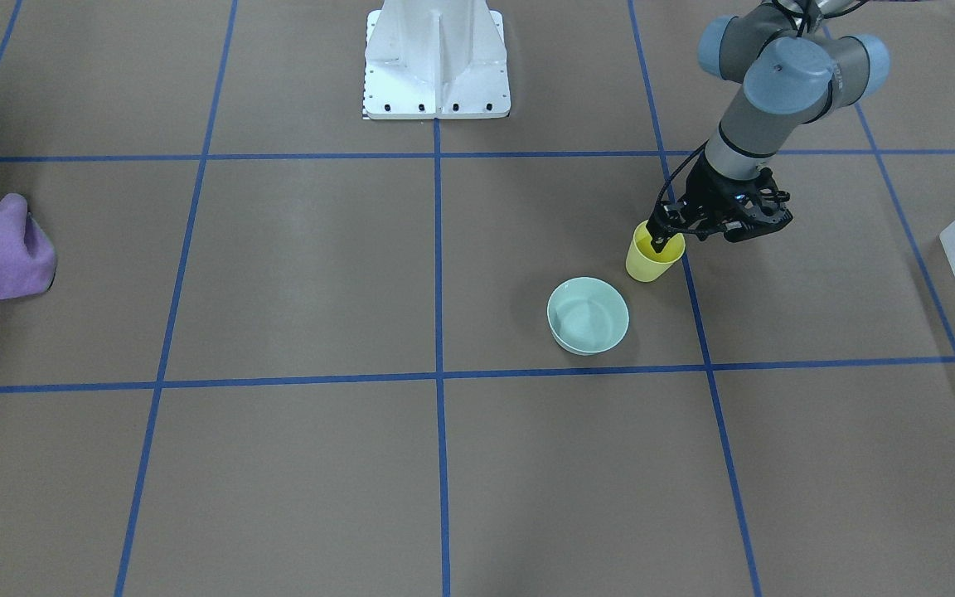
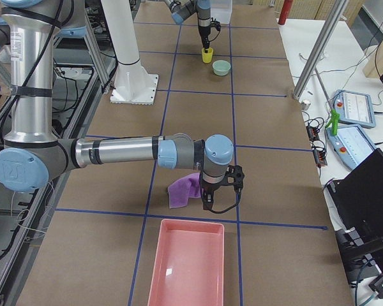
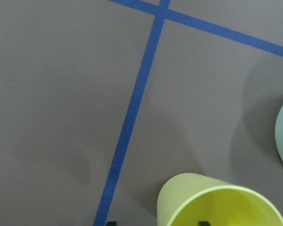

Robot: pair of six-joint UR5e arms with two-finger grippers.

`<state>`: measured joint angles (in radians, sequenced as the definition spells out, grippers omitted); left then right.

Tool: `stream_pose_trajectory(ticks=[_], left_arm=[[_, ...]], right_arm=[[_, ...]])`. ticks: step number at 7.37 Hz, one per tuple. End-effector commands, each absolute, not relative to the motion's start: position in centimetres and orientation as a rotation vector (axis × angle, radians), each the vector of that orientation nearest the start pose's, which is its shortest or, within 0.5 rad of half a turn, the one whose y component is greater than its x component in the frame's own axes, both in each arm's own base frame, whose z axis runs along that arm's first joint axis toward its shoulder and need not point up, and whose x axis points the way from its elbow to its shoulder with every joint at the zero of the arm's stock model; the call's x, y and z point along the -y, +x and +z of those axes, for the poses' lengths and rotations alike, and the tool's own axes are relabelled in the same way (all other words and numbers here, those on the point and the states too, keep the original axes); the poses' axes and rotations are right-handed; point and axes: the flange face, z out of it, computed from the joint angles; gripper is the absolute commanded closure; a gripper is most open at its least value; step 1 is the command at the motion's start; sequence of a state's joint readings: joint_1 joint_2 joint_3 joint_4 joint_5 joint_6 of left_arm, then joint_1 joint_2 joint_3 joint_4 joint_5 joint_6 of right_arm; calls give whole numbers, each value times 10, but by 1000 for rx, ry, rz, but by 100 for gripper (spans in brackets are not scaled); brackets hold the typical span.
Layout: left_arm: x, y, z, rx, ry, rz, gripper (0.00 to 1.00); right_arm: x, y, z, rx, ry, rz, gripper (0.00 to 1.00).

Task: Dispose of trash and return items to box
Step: 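Lift the yellow cup with the left gripper and carry it into the clear bin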

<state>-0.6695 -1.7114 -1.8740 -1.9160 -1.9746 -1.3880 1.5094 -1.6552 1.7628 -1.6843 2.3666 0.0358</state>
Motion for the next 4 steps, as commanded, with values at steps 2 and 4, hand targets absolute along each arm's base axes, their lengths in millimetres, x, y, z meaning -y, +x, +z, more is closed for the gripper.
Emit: stream_pose_trajectory(ticks=[2,4], left_arm=[[393,336,386,-934,-90,-271,100],[404,243,380,-1000,-124,-353,100]], right_arm=[[457,34,612,798,-41,-23,0],[458,34,609,800,-35,-25,0]])
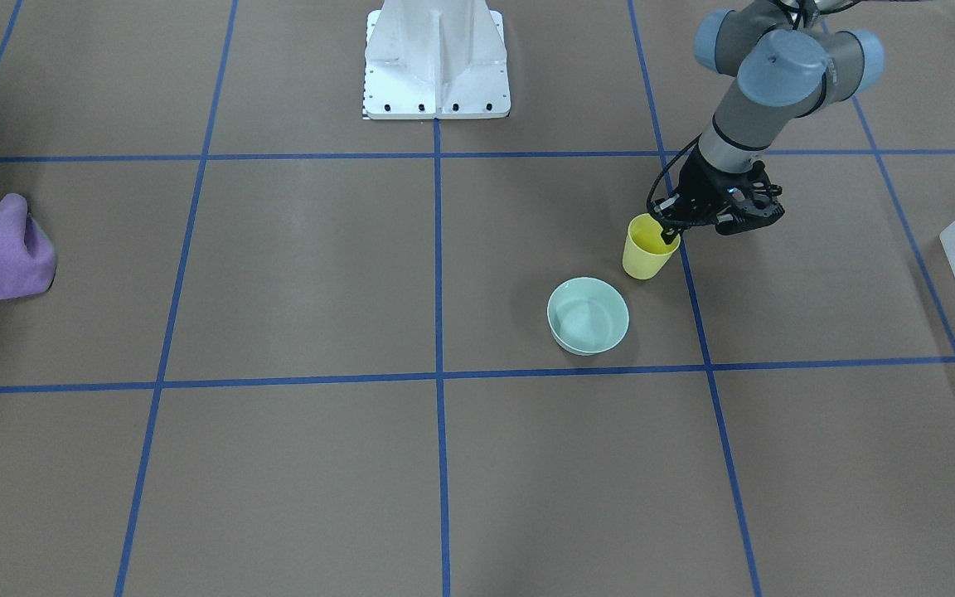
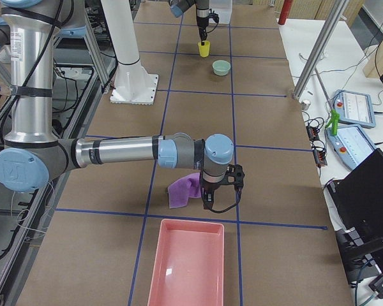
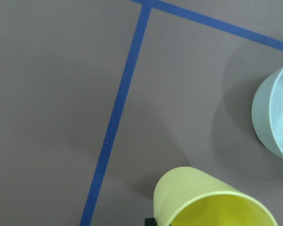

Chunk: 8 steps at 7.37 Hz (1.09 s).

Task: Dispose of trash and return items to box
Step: 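Lift the yellow cup with the left gripper and carry it into the clear bin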

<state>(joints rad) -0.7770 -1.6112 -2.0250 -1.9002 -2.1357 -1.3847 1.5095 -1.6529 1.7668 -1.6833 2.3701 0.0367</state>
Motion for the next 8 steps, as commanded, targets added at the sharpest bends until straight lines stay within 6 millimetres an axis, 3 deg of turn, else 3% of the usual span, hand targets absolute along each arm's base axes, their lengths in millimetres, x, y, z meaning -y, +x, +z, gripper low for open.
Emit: stream_pose_trajectory(ticks=[1,2,4,5,8], left_arm=[[407,212,395,-988,-85,-328,100],[413,175,424,-943,-22,-279,100],[447,57,478,-823,50,-212,100],[459,-1,517,-814,58,-214,100],[490,-127,646,-803,59,-238,100]], right_arm=[[458,32,607,824,-35,-26,0],[458,31,605,834,-34,-26,0],[458,29,603,864,-35,-26,0],[458,30,603,865,-33,-26,0],[458,30,601,863,-29,-30,0]])
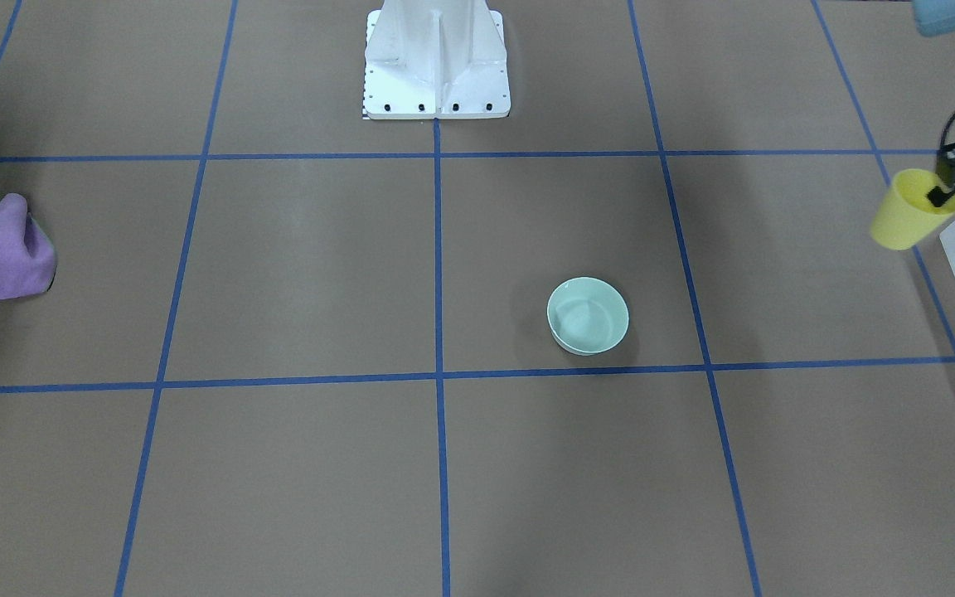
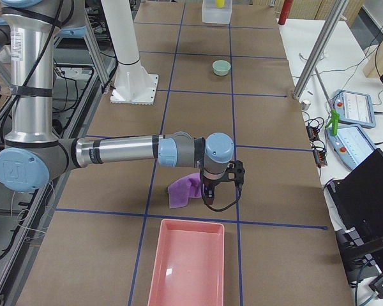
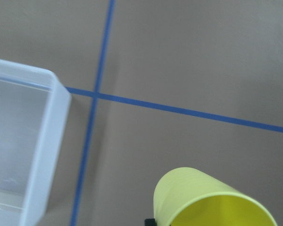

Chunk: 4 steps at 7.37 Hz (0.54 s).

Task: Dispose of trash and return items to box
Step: 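Lift the yellow cup with the left gripper and carry it into the clear bin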

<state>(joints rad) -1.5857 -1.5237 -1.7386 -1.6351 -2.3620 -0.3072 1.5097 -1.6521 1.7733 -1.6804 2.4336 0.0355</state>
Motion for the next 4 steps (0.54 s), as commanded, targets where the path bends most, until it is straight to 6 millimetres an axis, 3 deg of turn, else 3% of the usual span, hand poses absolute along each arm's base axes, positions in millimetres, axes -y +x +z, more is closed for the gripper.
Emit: stream_pose_trajectory(ticks=[1,2,4], left_arm=[[496,-149,685,-802,35,-227,100],[499,-165,721,-806,-1,-232,100],[478,-161,810,-808,-27,-225,100]], right_arm=[[458,30,601,863,-27,-28,0],[458,30,599,863,-25,-29,0],[458,30,597,864,-20,-32,0]])
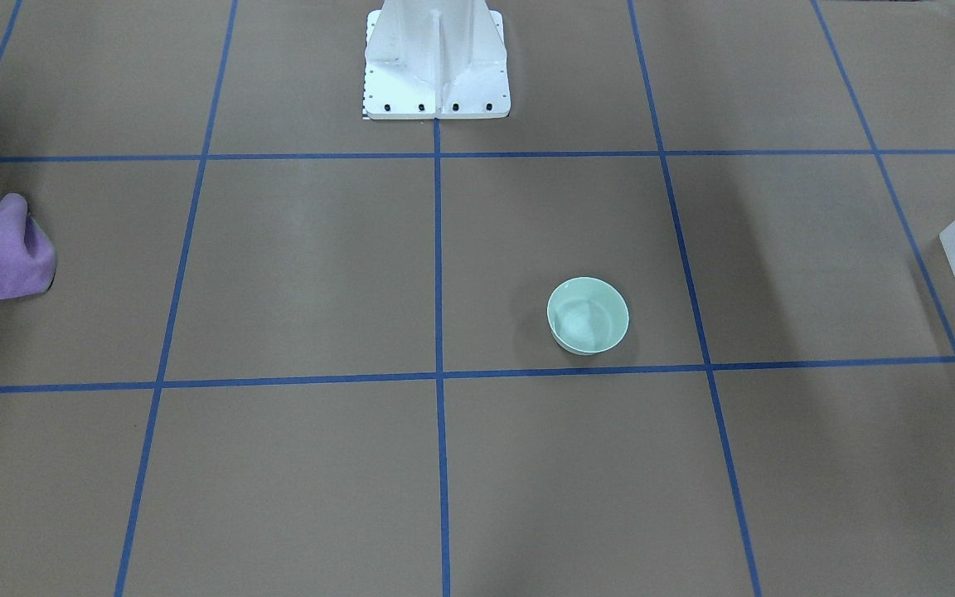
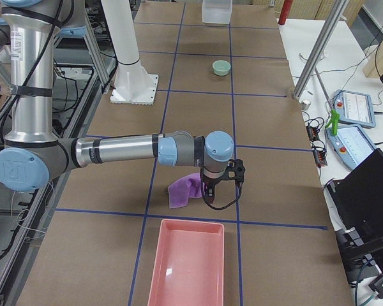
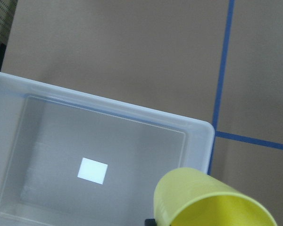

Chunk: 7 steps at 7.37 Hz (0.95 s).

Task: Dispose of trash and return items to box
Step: 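Lift the yellow cup with the left gripper and carry it into the clear bin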

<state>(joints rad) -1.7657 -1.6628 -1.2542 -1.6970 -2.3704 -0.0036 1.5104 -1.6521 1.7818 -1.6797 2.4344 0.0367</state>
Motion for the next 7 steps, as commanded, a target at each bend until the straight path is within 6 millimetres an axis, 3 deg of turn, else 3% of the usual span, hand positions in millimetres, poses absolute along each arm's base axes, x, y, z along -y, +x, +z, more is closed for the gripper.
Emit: stream_pose_trajectory(ticks=[1,3,7], left_arm=[[476,-161,845,-806,-14,-222,100],[481,-162,868,-807,-33,-228,100],[454,-157,905,-808,-61,-239,100]], right_arm=[[458,30,594,864,-14,-37,0],[462,30,589,864,-4,-39,0],[463,29,588,864,-4,-41,0]])
